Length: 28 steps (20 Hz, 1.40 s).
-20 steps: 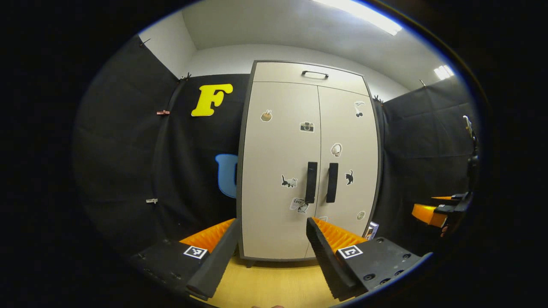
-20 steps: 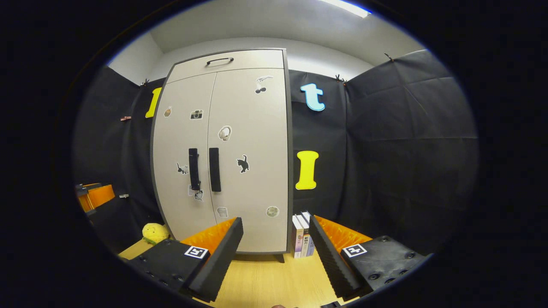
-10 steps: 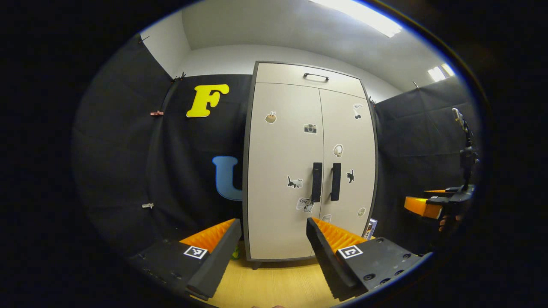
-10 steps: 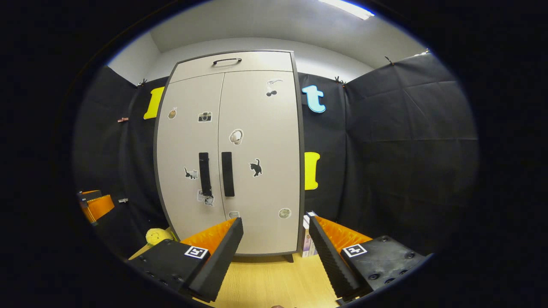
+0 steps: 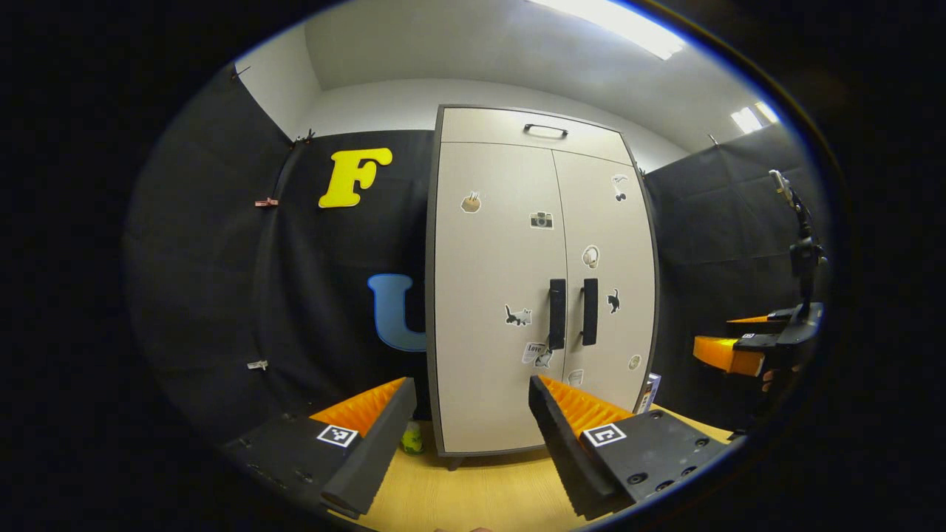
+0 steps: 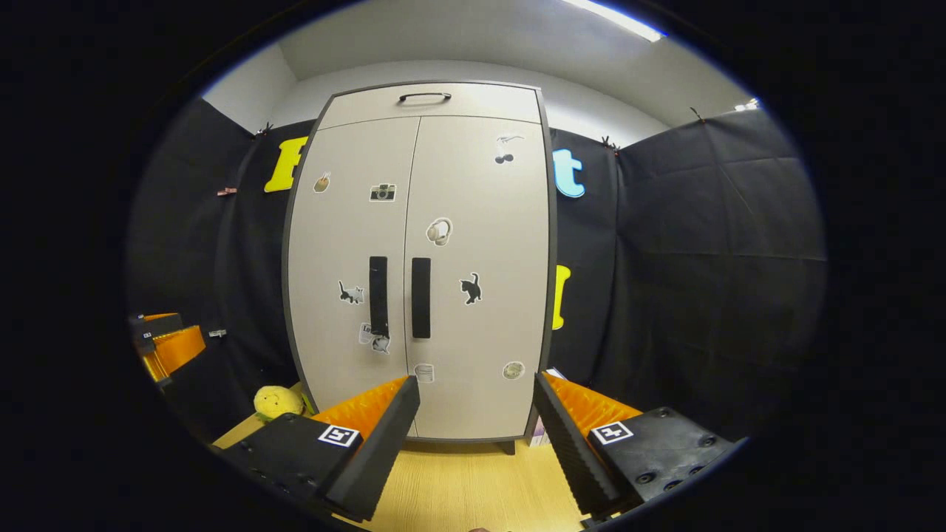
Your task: Open the right door of the double-door shoe cabinet with the right hand, and open the left door with the left hand.
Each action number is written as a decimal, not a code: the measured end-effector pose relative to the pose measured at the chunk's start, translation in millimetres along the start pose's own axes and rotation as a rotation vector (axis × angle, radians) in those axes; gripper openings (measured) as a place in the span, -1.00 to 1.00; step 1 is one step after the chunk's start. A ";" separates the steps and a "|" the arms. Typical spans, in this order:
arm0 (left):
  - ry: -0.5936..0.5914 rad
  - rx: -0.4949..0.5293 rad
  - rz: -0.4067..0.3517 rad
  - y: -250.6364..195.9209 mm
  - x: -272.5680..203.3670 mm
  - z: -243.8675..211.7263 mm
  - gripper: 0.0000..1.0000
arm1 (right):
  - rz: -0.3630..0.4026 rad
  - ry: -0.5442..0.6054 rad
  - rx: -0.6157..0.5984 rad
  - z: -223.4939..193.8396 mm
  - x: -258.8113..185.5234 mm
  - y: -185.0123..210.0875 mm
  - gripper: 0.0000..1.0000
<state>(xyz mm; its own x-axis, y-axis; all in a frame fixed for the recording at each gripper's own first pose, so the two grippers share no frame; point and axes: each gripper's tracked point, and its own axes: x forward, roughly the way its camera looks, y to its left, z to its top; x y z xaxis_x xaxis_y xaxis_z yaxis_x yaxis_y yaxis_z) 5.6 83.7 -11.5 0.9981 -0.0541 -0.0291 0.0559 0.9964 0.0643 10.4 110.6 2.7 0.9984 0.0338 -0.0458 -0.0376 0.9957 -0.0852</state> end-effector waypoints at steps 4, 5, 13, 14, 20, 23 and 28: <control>0.020 -0.047 0.032 -0.8 9.2 -10.2 0.89 | 0.050 -0.013 0.001 14.8 25.7 3.5 0.96; 0.028 -0.053 0.046 1.2 11.2 -13.6 0.89 | 0.066 -0.017 0.005 20.8 33.3 7.4 0.96; 0.077 -0.009 0.123 1.8 7.0 -33.9 0.89 | 0.200 -0.009 -0.028 56.5 113.4 53.8 0.96; 0.083 -0.015 0.132 1.9 5.7 -36.4 0.89 | 0.199 -0.022 -0.040 60.0 123.4 55.4 0.96; 0.137 -0.040 0.201 17.7 -0.1 -54.1 0.90 | 0.190 -0.013 -0.038 56.4 187.5 69.9 0.96; 0.146 0.004 0.239 24.1 0.2 -58.4 0.90 | 0.183 0.001 -0.040 51.3 212.6 77.0 0.96; 0.167 -0.023 0.246 17.8 -2.5 -70.9 0.89 | 0.167 0.012 -0.073 43.6 233.1 82.5 0.90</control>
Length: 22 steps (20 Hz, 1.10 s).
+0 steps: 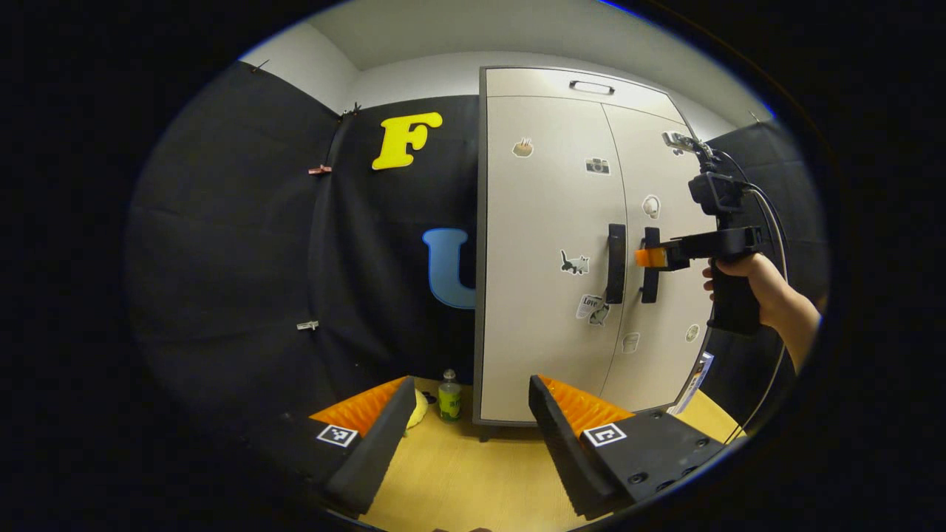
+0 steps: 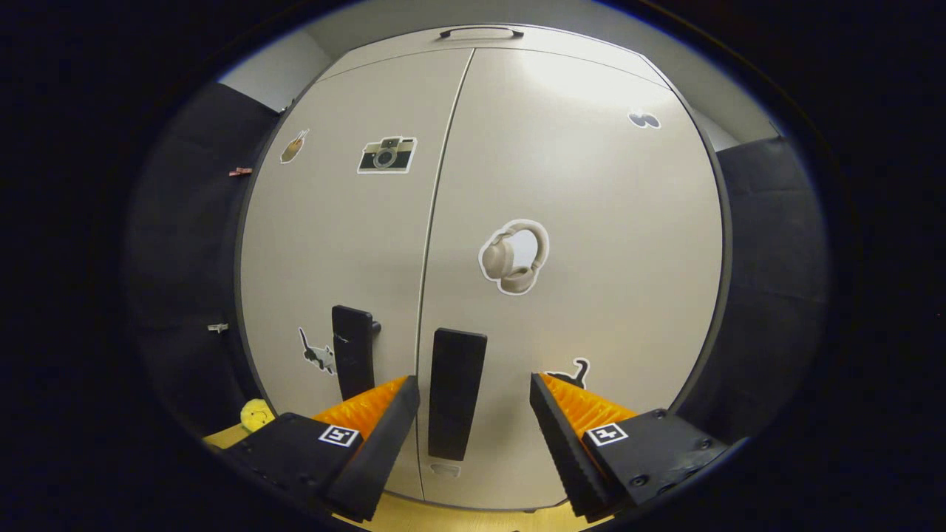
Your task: Open the right door of the double-door shoe cabinet with the right hand, and open the left door with the left hand.
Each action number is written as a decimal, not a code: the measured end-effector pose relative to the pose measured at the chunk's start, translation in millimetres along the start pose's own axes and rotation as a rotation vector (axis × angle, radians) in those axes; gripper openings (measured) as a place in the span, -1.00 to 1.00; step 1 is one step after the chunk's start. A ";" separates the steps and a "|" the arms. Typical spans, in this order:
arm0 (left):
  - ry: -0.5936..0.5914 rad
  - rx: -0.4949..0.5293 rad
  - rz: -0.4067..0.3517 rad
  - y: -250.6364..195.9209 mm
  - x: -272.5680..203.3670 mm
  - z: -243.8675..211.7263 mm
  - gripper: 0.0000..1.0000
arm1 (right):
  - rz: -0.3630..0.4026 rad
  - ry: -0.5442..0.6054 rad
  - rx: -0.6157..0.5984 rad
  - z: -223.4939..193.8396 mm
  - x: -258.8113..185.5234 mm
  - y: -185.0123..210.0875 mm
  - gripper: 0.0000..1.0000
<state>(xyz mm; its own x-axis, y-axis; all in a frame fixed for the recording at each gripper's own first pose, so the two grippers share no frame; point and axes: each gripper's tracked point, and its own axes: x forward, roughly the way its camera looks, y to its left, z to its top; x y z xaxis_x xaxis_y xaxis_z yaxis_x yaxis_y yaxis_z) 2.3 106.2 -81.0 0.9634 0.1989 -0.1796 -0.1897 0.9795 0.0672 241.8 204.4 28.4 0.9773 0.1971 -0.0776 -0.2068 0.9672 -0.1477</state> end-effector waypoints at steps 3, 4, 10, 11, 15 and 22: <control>0.028 0.006 0.002 -2.7 -1.9 -10.9 0.91 | 0.008 0.024 0.037 -6.0 5.6 5.2 0.55; 0.032 0.002 -0.003 -3.9 -2.2 -13.0 0.90 | 0.012 0.028 0.044 -5.9 5.4 7.2 0.41; 0.050 -0.038 -0.013 -7.8 -2.0 -19.5 0.90 | -0.006 0.046 0.063 -8.2 10.7 13.8 -0.19; 0.048 -0.041 -0.013 -7.9 -2.9 -18.8 0.90 | -0.007 0.049 0.090 -9.0 11.4 14.5 -0.29; 0.053 -0.053 -0.036 -16.1 -9.5 -20.2 0.90 | 0.006 0.068 0.114 -10.6 11.2 14.2 -0.42; 0.041 -0.050 -0.068 -22.7 -23.4 -15.6 0.90 | 0.058 0.070 0.141 -11.6 -10.3 15.0 -0.61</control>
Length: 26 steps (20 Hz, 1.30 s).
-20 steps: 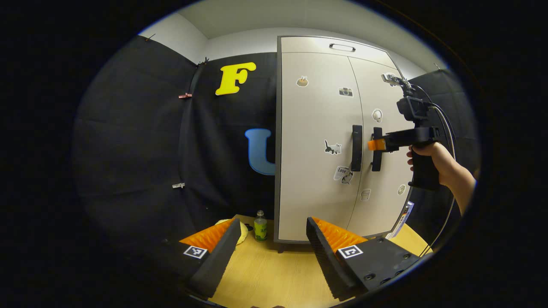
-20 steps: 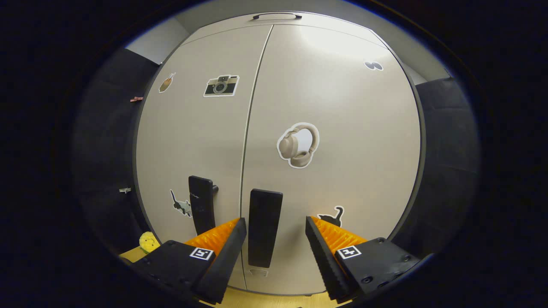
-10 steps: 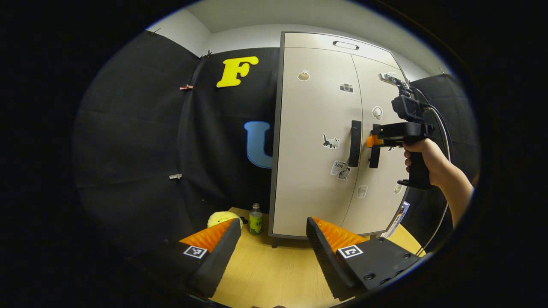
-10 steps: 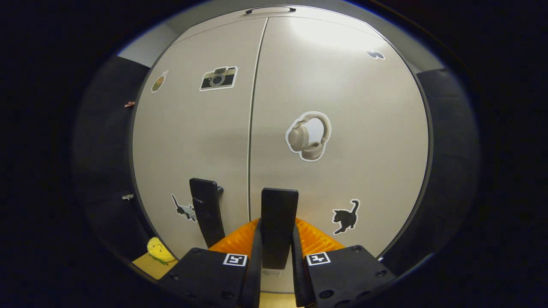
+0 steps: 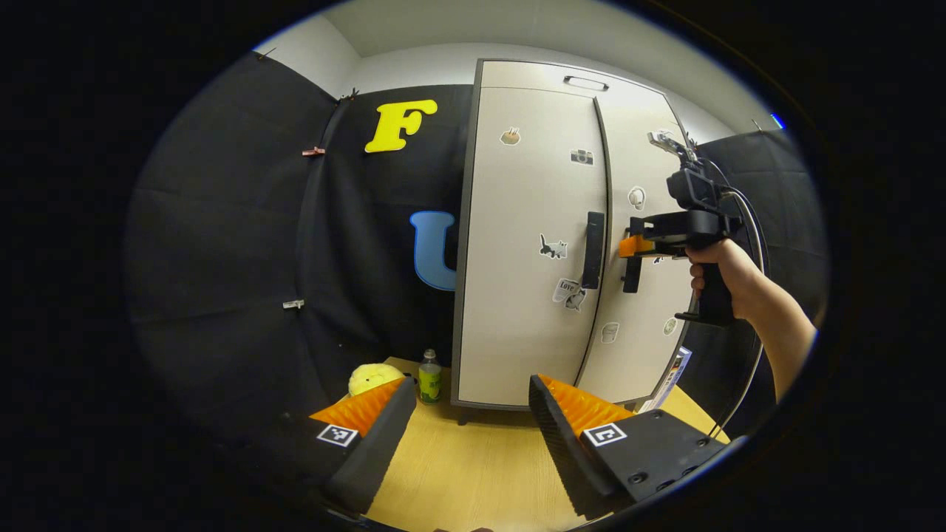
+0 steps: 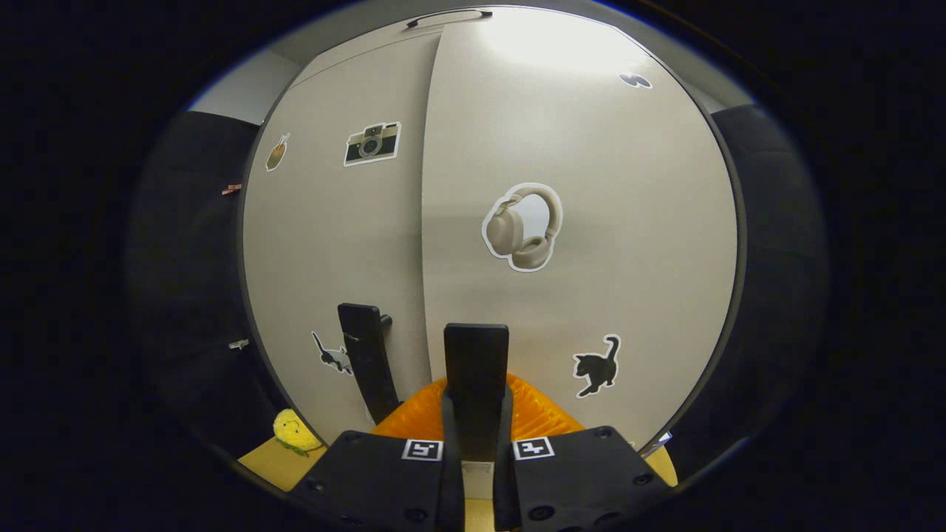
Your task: Open the right door of the double-door shoe cabinet with the right hand, and open the left door with the left hand.
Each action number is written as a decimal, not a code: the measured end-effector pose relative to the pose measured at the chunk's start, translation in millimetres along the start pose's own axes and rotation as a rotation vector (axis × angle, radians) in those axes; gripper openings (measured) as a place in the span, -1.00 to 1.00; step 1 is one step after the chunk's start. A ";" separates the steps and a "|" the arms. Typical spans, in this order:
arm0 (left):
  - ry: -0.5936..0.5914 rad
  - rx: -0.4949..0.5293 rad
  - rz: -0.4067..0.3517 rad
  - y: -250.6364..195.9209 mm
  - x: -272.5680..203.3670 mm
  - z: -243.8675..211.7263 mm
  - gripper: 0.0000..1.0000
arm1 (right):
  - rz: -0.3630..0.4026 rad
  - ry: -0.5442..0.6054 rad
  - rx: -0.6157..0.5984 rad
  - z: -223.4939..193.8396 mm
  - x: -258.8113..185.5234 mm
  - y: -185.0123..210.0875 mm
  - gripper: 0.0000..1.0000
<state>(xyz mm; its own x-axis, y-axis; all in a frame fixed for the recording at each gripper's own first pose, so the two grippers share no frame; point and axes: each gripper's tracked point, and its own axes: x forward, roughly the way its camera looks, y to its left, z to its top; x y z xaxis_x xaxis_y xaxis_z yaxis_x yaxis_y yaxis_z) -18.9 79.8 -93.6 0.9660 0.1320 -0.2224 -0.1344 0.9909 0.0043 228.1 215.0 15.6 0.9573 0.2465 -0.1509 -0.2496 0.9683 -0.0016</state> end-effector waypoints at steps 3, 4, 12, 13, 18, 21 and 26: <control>-0.025 0.009 -0.025 -5.7 -1.5 11.3 0.90 | -0.009 -0.011 0.010 -0.9 -16.1 -2.7 -0.62; -0.030 0.015 -0.035 -7.3 -2.1 13.1 0.89 | -0.014 -0.008 0.014 -1.6 -22.3 -4.5 -0.62; -0.022 0.047 -0.147 -20.8 -13.8 16.0 0.89 | -0.078 -0.021 0.048 -3.5 -62.5 -21.6 -0.62; -0.024 0.061 -0.145 -20.5 -15.8 17.1 0.90 | -0.075 -0.020 0.050 -3.7 -66.4 -23.8 -0.62; -0.034 0.040 -0.112 -41.2 -28.8 26.4 0.90 | -0.018 -0.024 0.064 -3.9 -78.7 -28.1 -0.62; -0.047 0.027 -0.095 -63.9 -35.9 36.2 0.90 | 0.034 -0.032 0.064 -4.1 -85.0 -30.9 -0.61; -0.074 0.085 -0.045 -100.5 -45.6 40.1 0.90 | 0.113 -0.047 0.068 -3.3 -97.2 -40.9 -0.63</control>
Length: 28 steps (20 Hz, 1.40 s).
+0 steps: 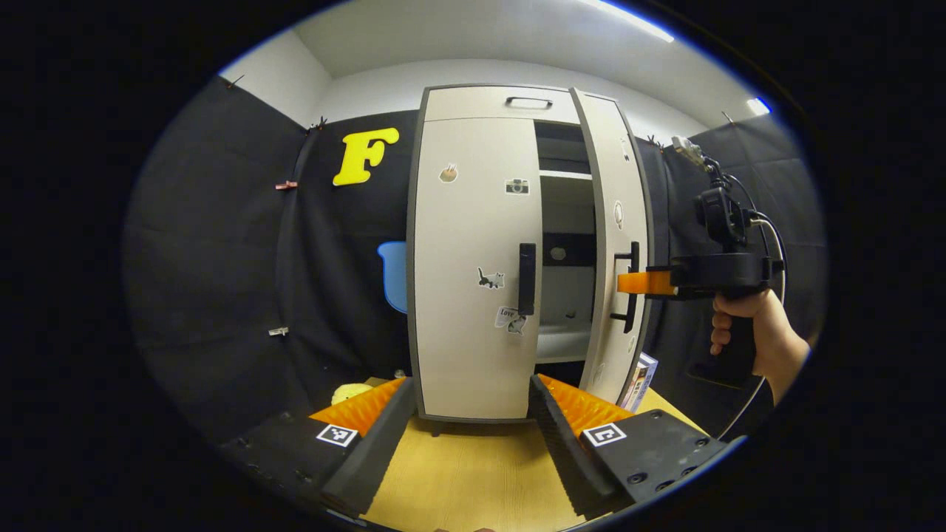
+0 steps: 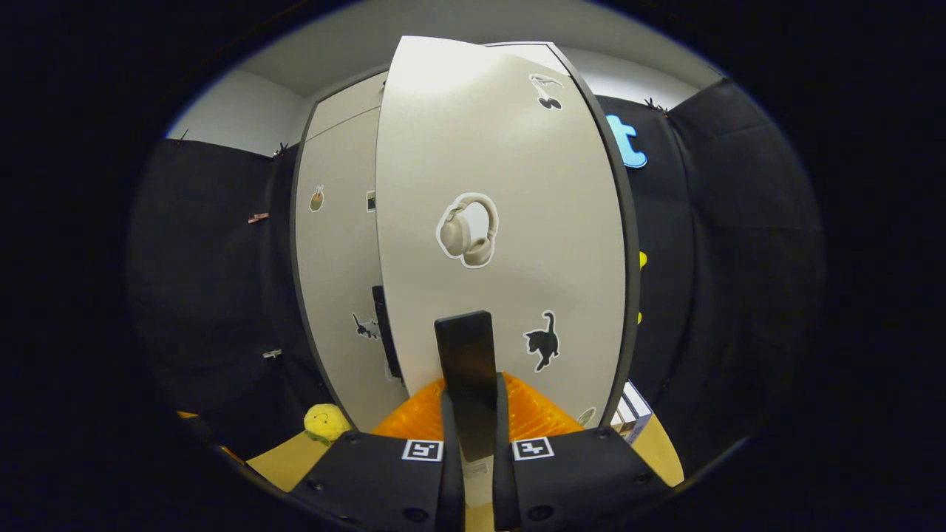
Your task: Open the right door of the double-door shoe cabinet with the right hand, and open the left door with the left hand.
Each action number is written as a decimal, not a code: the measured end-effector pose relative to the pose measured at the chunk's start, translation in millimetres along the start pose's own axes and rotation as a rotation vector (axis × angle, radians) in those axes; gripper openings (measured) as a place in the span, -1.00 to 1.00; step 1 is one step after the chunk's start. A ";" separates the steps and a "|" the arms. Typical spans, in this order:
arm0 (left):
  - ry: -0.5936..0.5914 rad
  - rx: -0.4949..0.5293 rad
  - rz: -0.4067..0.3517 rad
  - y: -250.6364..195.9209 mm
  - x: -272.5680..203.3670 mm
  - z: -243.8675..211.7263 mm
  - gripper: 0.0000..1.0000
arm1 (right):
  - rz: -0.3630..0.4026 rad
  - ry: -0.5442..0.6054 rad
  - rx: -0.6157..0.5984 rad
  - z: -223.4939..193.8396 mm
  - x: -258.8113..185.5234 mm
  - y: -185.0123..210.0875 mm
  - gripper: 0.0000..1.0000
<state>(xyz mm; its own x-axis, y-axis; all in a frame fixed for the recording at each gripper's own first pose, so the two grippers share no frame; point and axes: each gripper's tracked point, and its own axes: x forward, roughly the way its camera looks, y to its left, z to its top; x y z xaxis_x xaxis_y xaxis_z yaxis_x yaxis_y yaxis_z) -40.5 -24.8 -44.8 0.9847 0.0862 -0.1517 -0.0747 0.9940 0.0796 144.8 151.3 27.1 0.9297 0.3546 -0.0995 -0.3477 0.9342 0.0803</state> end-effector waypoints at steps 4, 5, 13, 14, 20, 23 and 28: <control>0.007 -0.009 -0.017 -39.0 -9.3 -4.3 0.89 | 0.038 -0.008 -0.001 1.4 -10.3 -9.6 -0.63; 0.008 -0.013 -0.017 -46.1 -11.4 -4.9 0.89 | 0.046 -0.007 -0.004 1.7 -12.9 -12.1 -0.63; 0.028 -0.072 0.007 -95.2 -29.1 -9.4 0.90 | 0.040 0.047 0.014 7.2 -51.3 -67.8 -0.63; 0.023 -0.078 0.011 -98.5 -30.4 -7.2 0.89 | 0.026 0.049 -0.002 9.1 -55.6 -78.8 -0.64; 0.024 -0.027 -0.001 -115.0 -33.8 -4.6 0.89 | -0.151 0.024 -0.006 22.5 -66.3 -169.5 -0.70; 0.027 -0.015 -0.026 -118.2 -24.0 -6.3 0.89 | -0.061 0.049 0.092 19.4 -67.3 -152.7 -0.66; 0.031 -0.048 -0.062 -118.9 -10.3 -6.7 0.89 | -0.097 0.020 0.007 16.8 -80.0 -156.9 -0.76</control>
<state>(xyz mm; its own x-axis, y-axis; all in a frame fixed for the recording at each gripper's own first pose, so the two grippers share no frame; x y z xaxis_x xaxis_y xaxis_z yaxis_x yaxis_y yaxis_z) -42.8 -143.5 -59.3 0.9823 0.0260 -0.1856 -0.0223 0.9995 0.0216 127.1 -24.2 39.1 0.9564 0.2631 -0.1270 -0.2551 0.9639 0.0757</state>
